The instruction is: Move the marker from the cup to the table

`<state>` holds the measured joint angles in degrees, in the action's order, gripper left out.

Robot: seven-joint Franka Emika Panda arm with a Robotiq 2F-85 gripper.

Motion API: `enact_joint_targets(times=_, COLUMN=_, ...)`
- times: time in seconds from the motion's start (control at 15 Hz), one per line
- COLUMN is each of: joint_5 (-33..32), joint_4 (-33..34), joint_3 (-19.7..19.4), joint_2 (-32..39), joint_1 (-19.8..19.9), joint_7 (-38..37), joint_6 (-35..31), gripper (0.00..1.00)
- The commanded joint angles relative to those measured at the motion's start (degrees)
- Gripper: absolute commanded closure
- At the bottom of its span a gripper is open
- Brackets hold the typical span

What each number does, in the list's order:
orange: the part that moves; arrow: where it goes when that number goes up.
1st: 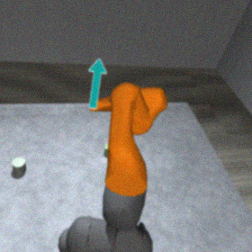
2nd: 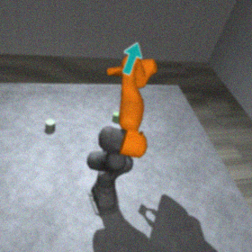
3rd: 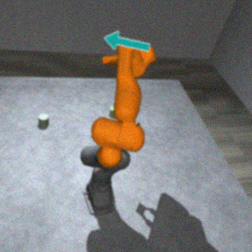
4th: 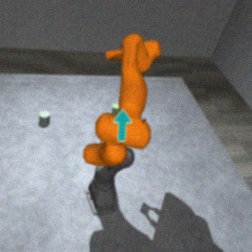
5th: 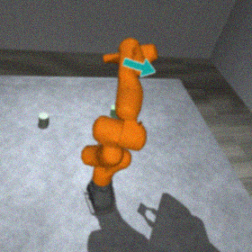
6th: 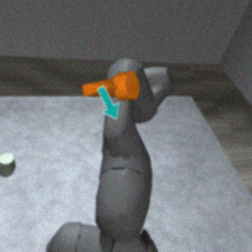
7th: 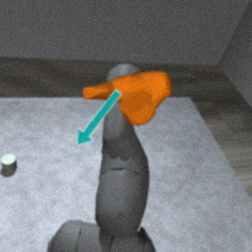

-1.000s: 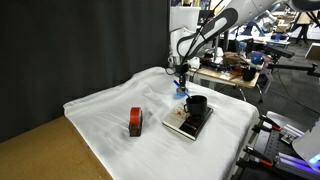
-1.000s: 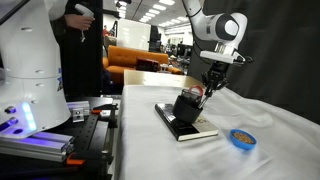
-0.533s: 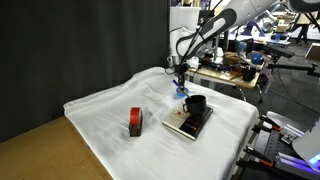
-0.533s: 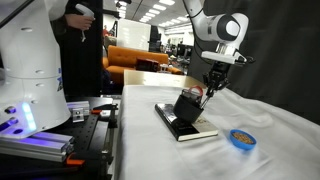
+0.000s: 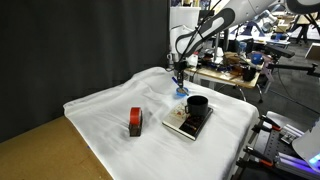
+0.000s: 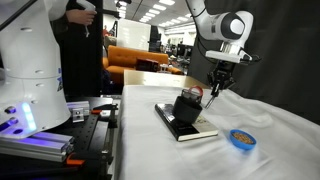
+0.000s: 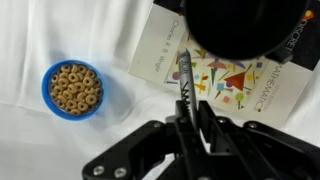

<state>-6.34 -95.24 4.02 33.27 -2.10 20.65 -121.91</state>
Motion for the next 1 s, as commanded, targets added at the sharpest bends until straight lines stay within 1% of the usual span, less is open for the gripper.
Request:
enact_joint_targets(times=0.0, joint_5=-0.7, joint_4=3.1, joint_3=0.2, joint_2=1.4, joint_1=0.4, joint_7=0.5, joint_6=0.4, gripper=0.96)
enact_joint_targets(times=0.53, joint_5=-0.5, joint_4=4.4, joint_3=0.9, joint_2=0.9, joint_1=0.0, joint_7=0.7, joint_6=-0.2, gripper=0.96)
enact_joint_targets(times=0.93, joint_5=0.2, joint_4=4.6, joint_3=2.1, joint_2=1.4, joint_1=-0.3, joint_7=1.1, joint_6=0.1, gripper=0.96)
